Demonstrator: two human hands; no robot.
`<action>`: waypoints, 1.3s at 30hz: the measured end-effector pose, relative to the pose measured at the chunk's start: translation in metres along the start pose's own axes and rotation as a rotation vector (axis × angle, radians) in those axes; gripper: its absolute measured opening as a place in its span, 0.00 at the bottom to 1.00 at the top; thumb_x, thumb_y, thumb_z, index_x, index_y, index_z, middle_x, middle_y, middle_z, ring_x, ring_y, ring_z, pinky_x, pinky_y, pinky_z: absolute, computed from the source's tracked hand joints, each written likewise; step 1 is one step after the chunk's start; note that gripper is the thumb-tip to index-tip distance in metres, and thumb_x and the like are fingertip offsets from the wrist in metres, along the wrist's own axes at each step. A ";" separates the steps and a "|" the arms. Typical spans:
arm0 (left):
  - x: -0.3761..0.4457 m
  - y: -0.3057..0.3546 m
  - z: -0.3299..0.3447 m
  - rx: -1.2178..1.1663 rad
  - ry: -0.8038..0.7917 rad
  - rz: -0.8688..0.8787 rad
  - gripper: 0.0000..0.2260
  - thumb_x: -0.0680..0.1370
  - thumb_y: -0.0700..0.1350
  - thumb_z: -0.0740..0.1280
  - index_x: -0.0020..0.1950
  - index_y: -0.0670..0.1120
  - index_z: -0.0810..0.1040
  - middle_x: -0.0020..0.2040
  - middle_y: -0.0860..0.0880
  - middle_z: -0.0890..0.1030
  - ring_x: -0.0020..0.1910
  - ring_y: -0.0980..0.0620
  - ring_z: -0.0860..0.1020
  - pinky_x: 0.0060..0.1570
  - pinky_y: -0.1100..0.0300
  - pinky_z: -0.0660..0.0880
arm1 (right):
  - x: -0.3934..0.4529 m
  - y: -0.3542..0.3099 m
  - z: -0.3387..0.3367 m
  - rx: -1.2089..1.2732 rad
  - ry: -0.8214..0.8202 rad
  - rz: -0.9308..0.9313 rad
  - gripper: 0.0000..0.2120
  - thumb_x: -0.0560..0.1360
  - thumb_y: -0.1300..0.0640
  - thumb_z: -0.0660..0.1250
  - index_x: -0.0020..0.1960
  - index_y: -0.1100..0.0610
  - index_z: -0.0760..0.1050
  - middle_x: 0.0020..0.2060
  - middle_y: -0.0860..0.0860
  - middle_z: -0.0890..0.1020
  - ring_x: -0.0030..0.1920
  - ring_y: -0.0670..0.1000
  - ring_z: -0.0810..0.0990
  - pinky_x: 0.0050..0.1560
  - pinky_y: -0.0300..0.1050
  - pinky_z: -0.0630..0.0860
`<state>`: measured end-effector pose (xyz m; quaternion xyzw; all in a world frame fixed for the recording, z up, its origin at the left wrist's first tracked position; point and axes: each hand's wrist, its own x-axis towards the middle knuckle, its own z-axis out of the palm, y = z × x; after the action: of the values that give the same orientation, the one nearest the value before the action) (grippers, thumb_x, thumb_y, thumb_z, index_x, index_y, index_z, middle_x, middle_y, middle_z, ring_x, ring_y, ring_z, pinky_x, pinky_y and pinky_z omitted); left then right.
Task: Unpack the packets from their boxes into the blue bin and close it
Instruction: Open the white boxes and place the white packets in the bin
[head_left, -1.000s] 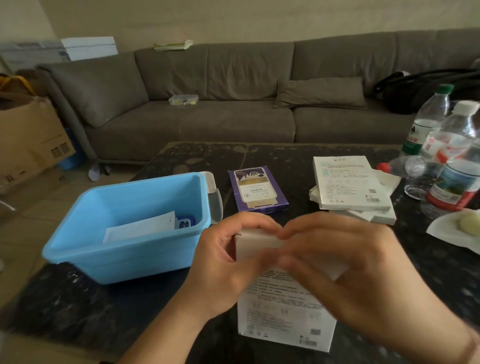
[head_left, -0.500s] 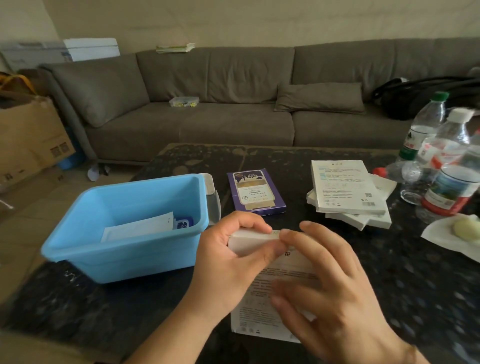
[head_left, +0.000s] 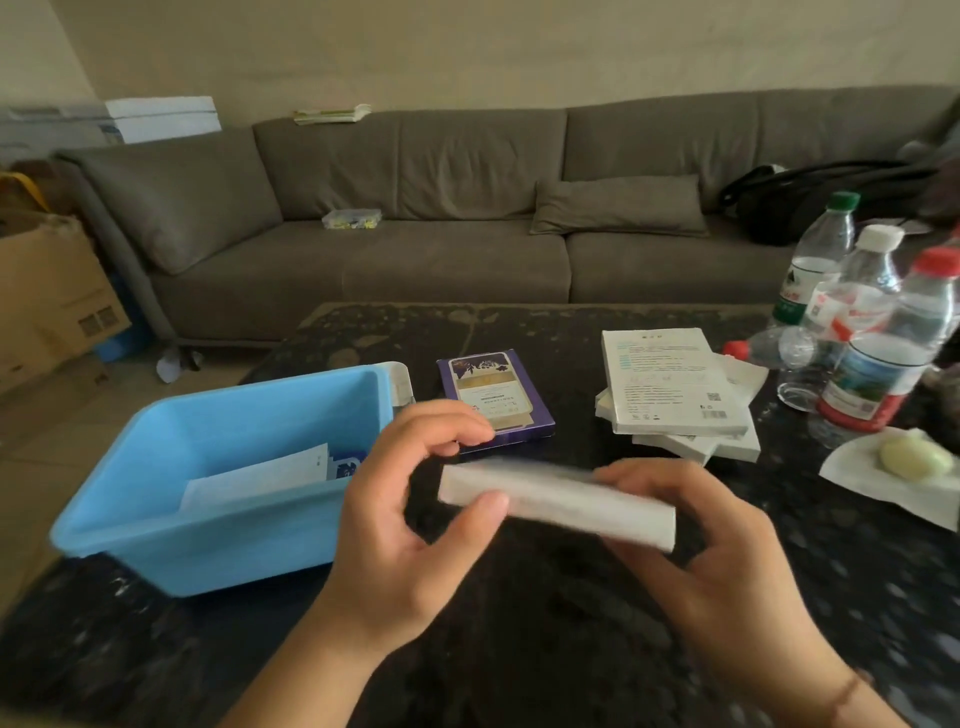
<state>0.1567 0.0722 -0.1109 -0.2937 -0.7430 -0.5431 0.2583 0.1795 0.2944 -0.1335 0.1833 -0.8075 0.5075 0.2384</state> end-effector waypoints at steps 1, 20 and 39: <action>0.001 -0.001 -0.001 -0.023 0.017 0.008 0.11 0.73 0.46 0.68 0.54 0.46 0.79 0.52 0.52 0.81 0.56 0.42 0.79 0.54 0.55 0.77 | 0.001 0.010 0.004 -0.021 -0.022 -0.019 0.22 0.64 0.66 0.80 0.49 0.47 0.75 0.55 0.40 0.82 0.59 0.43 0.80 0.56 0.38 0.77; -0.018 -0.036 0.051 0.794 -0.835 -0.386 0.25 0.82 0.56 0.60 0.77 0.61 0.56 0.79 0.60 0.50 0.78 0.58 0.48 0.79 0.55 0.48 | 0.053 0.098 -0.017 -1.055 -0.104 0.353 0.36 0.75 0.46 0.67 0.77 0.47 0.54 0.79 0.50 0.54 0.79 0.59 0.43 0.76 0.63 0.47; -0.003 -0.008 0.063 -0.423 -0.184 -1.026 0.25 0.70 0.61 0.68 0.62 0.50 0.77 0.58 0.49 0.84 0.59 0.51 0.82 0.65 0.49 0.75 | 0.017 0.074 -0.036 -0.956 0.289 -0.363 0.08 0.77 0.59 0.70 0.54 0.56 0.84 0.54 0.51 0.85 0.55 0.60 0.82 0.47 0.55 0.80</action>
<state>0.1491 0.1304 -0.1355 0.0138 -0.6848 -0.7086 -0.1696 0.1329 0.3573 -0.1651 0.1191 -0.8629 0.0535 0.4883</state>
